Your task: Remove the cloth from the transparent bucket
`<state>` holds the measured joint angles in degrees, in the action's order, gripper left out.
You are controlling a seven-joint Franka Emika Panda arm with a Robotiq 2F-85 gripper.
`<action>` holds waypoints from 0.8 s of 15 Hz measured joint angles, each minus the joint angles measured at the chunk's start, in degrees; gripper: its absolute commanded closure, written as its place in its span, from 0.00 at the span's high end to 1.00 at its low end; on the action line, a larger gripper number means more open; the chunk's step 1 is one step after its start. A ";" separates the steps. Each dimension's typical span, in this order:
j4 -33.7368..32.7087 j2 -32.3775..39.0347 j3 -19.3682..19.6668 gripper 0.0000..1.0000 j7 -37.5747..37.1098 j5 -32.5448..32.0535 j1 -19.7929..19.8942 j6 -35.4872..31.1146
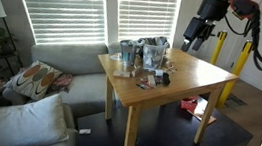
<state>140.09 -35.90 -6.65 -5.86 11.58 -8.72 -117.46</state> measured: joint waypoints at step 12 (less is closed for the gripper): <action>-5.75 12.66 13.48 1.00 3.03 10.51 6.97 -1.66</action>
<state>134.34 -23.24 6.84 -2.83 22.09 -1.75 -119.13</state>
